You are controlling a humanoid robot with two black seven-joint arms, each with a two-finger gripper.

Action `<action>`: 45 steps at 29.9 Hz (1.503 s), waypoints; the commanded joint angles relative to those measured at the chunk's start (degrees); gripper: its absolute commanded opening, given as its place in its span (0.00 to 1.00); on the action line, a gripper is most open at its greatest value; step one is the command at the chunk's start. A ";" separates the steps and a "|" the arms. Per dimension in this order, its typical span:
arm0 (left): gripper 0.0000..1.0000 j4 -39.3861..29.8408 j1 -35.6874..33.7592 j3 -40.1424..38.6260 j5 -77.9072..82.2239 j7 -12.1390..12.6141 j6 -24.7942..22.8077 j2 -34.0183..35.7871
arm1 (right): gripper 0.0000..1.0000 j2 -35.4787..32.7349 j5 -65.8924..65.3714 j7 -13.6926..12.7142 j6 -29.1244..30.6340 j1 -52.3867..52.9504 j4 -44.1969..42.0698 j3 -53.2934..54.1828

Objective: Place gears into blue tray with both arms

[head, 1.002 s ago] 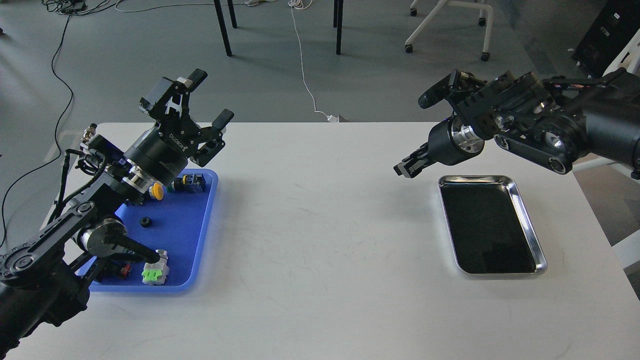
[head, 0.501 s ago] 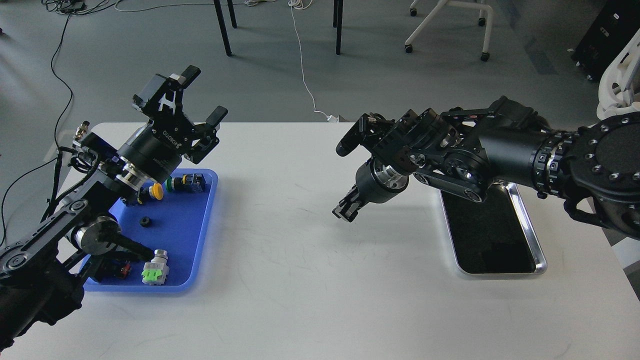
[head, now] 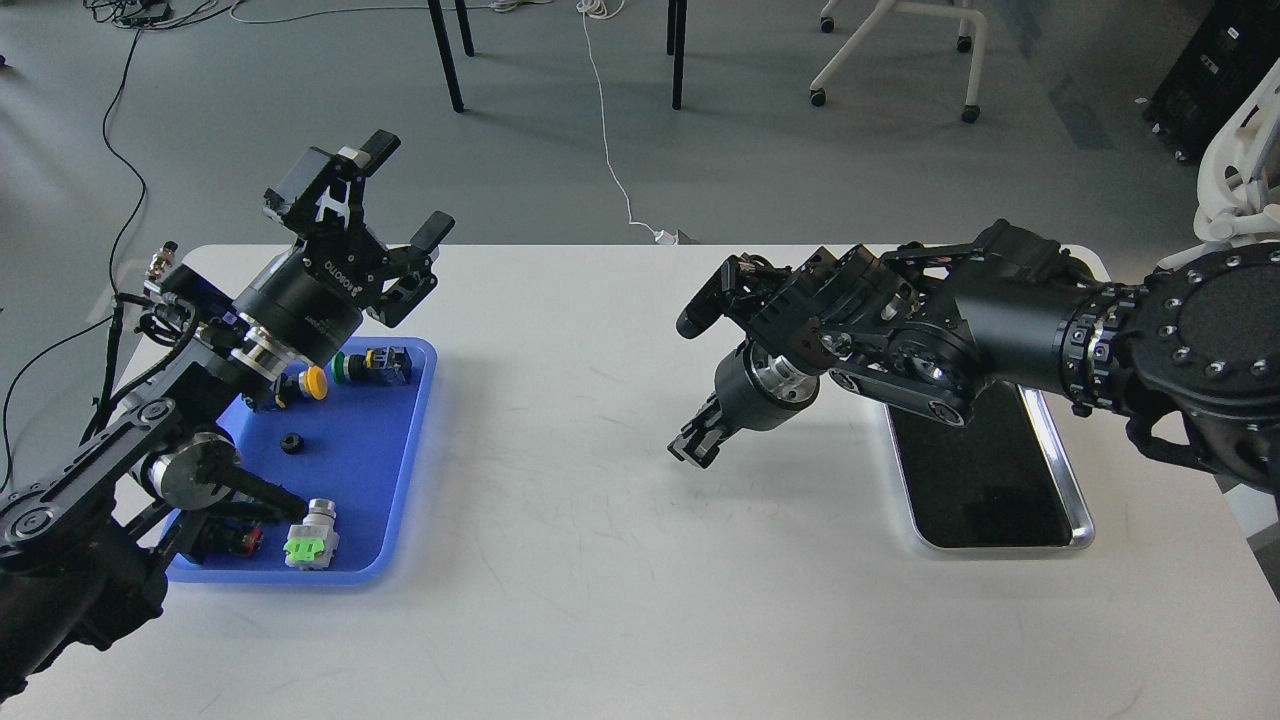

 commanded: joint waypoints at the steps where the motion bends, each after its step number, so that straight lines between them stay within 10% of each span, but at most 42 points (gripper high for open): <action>1: 0.98 0.00 0.00 -0.04 0.01 0.00 0.00 0.00 | 0.19 0.00 -0.07 0.00 0.01 -0.70 -0.08 -0.04; 14: 0.98 0.00 0.00 -0.04 0.01 -0.09 0.00 0.00 | 0.42 0.00 0.01 0.00 -0.34 -1.93 -1.13 -0.13; 25: 0.98 0.00 0.00 -0.04 0.01 -0.09 0.09 0.09 | 0.94 0.00 8.17 0.00 -1.57 -1.23 -1.57 0.84; 45: 0.98 -0.88 -0.27 3.03 17.85 -4.97 0.36 0.53 | 0.97 -28.30 49.06 0.00 -0.78 -24.70 3.53 41.27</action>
